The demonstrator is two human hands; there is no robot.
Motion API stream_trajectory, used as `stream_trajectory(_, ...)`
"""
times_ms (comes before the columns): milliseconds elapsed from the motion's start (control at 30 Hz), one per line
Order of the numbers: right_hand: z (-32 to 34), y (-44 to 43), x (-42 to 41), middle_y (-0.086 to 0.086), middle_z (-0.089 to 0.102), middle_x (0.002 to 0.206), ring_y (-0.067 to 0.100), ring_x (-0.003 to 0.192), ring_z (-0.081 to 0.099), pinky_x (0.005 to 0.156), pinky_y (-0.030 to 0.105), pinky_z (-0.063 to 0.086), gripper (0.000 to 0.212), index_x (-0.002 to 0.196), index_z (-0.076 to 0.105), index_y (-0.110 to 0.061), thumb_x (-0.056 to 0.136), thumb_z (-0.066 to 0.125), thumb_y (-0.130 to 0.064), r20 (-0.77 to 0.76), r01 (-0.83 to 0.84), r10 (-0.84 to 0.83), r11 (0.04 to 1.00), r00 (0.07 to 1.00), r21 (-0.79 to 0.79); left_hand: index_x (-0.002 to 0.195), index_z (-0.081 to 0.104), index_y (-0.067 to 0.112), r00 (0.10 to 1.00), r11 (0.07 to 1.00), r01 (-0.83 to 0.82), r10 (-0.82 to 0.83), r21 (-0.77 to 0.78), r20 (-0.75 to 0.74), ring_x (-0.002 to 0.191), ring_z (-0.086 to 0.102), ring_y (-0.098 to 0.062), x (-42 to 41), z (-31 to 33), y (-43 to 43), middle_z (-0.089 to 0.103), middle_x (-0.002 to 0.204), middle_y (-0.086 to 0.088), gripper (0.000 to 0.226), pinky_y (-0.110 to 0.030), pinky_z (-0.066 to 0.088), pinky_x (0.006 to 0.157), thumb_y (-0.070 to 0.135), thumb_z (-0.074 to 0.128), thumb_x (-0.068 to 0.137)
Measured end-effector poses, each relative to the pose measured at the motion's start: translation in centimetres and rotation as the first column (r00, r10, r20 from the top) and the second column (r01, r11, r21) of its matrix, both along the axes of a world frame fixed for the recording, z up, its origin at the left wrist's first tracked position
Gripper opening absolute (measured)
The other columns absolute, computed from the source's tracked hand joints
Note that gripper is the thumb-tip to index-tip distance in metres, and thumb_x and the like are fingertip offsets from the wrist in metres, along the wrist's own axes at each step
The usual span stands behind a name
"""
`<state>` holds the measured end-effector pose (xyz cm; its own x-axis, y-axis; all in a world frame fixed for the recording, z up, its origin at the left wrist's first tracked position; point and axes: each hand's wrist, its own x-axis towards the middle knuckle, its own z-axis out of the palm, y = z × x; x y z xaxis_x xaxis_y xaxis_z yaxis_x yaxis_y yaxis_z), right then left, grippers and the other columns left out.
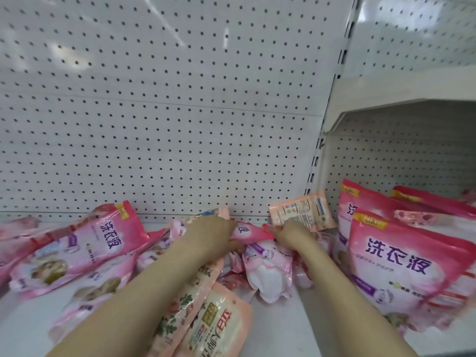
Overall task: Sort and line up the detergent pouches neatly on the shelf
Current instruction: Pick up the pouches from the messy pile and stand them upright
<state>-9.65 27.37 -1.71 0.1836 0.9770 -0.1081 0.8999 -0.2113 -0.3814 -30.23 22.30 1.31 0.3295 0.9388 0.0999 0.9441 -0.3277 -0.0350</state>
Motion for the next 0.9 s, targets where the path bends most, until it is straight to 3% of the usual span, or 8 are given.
stream_trajectory(100,0.9,-0.3,-0.1,0.007,0.066,0.081,0.026,0.085,0.065,0.081,0.034,0.053,0.037,0.079,0.065,-0.014,0.084,0.067,-0.05,-0.106,0.048,-0.036,0.992,0.994,0.114,0.121,0.058,0.024,0.999,0.989,-0.014,0.008,0.15,0.036,0.096,0.063,-0.029,-0.8,-0.1,0.7,0.065,0.104,-0.008,0.031,-0.032,0.043,0.069,0.039,0.042,0.1)
stream_trajectory(200,3.1,-1.4,-0.6,0.0,0.059,0.059,0.022,0.066,0.059,0.063,0.028,0.046,0.034,0.058,0.061,-0.017,0.082,0.071,-0.039,-0.165,0.107,-0.057,0.944,0.985,0.312,0.11,0.063,0.025,0.954,0.975,-0.052,-0.015,0.215,0.298,0.075,0.06,-0.024,-2.8,0.0,1.1,0.063,0.083,0.0,0.03,-0.027,0.042,0.059,0.04,0.039,0.101)
stream_trajectory(300,6.5,-2.5,-1.1,-0.002,0.062,0.057,0.021,0.063,0.06,0.065,0.032,0.048,0.031,0.057,0.064,-0.02,0.082,0.074,-0.036,-0.199,0.115,-0.014,0.853,0.98,0.509,0.109,0.064,0.023,0.848,0.959,-0.104,-0.053,0.263,0.528,0.07,0.062,-0.024,-5.2,0.5,1.5,0.067,0.077,0.002,0.027,-0.03,0.043,0.059,0.036,0.042,0.101)
stream_trajectory(467,10.9,-2.7,-3.5,-0.002,0.07,0.079,0.023,0.078,0.065,0.081,0.042,0.051,0.018,0.082,0.076,-0.017,0.084,0.075,-0.035,-0.053,0.003,0.055,0.661,0.997,0.751,0.099,0.063,0.016,0.535,0.942,-0.249,-0.061,0.227,0.842,0.047,0.051,-0.018,-7.5,1.1,1.7,0.057,0.055,0.002,0.023,-0.031,0.035,0.046,0.029,0.044,0.101)
stream_trajectory(567,11.5,-1.3,-4.5,0.0,0.069,0.089,0.023,0.089,0.062,0.089,0.042,0.046,0.016,0.09,0.074,-0.017,0.086,0.074,-0.032,0.09,-0.062,-0.015,0.613,0.996,0.787,0.099,0.06,0.019,0.241,0.96,-0.273,0.008,0.06,0.971,0.069,0.066,-0.039,-8.6,1.5,1.7,0.07,0.078,-0.013,0.023,-0.052,0.055,0.061,0.031,0.042,0.102)
stream_trajectory(633,11.1,-0.3,-4.9,0.0,0.068,0.095,0.023,0.094,0.059,0.089,0.039,0.042,0.016,0.093,0.072,-0.017,0.087,0.073,-0.032,0.161,-0.095,-0.055,0.607,0.985,0.789,0.098,0.058,0.018,0.13,0.958,-0.287,0.038,0.001,0.991,0.078,0.067,-0.044,-9.0,1.5,1.5,0.07,0.085,-0.015,0.019,-0.058,0.055,0.067,0.026,0.042,0.102)
stream_trajectory(800,9.8,1.7,-5.1,0.004,0.067,0.101,0.026,0.099,0.054,0.083,0.037,0.034,0.017,0.098,0.07,-0.014,0.087,0.071,-0.027,0.275,-0.197,-0.074,0.527,0.958,0.827,0.101,0.053,0.022,0.163,0.953,-0.301,0.088,-0.036,0.983,0.077,0.068,-0.036,-9.0,1.4,1.7,0.069,0.088,-0.006,0.01,-0.056,0.056,0.07,0.024,0.043,0.101)
stream_trajectory(900,9.2,2.5,-4.6,-0.001,0.066,0.103,0.024,0.103,0.055,0.089,0.039,0.036,0.021,0.103,0.066,-0.018,0.09,0.066,-0.035,0.324,-0.271,0.019,0.596,0.946,0.756,0.111,0.05,0.025,0.239,0.96,-0.279,0.106,-0.037,0.965,0.076,0.069,-0.034,-8.5,1.5,2.0,0.069,0.095,-0.002,0.012,-0.052,0.057,0.067,0.023,0.044,0.101)
